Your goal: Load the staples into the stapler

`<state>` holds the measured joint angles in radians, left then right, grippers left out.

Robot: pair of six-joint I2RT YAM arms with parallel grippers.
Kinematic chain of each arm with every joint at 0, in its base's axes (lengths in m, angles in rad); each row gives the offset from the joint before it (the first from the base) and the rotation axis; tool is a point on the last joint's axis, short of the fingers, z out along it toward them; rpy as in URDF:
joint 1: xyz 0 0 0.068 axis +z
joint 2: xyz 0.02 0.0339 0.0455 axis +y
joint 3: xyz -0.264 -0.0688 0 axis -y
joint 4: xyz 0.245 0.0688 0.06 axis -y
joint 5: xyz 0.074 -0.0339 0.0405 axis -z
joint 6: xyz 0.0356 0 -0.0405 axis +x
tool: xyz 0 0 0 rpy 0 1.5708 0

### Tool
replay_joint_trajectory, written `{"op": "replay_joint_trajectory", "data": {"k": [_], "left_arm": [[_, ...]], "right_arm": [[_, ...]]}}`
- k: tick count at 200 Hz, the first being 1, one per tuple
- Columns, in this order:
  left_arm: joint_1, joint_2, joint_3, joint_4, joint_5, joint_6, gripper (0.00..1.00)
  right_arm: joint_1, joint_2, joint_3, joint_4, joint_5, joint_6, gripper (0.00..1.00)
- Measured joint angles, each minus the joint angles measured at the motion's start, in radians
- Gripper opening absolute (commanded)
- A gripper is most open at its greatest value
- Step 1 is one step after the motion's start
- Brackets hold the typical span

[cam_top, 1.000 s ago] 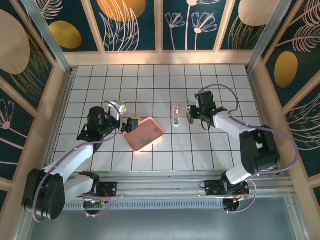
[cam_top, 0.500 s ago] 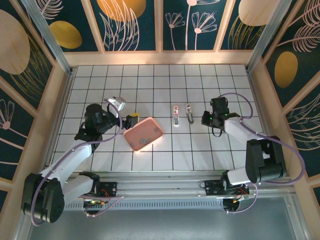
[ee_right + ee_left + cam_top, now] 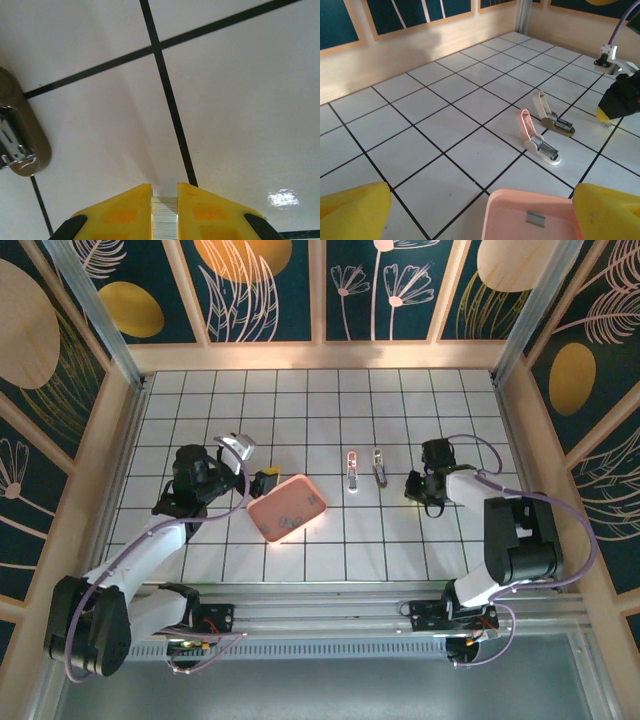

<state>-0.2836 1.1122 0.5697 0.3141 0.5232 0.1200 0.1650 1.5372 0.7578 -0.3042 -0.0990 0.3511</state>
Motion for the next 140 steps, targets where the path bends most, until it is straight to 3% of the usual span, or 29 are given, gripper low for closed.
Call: {"op": "replay_joint_trajectory", "data": {"k": [106, 140], "left_arm": [[0.0, 0.017, -0.002, 0.014, 0.0, 0.0, 0.94], [0.0, 0.024, -0.002, 0.026, 0.0, -0.001, 0.94]], "right_arm": [[0.0, 0.043, 0.029, -0.026, 0.0, -0.001, 0.19], [0.0, 0.055, 0.048, -0.051, -0.002, -0.005, 0.29]]}}
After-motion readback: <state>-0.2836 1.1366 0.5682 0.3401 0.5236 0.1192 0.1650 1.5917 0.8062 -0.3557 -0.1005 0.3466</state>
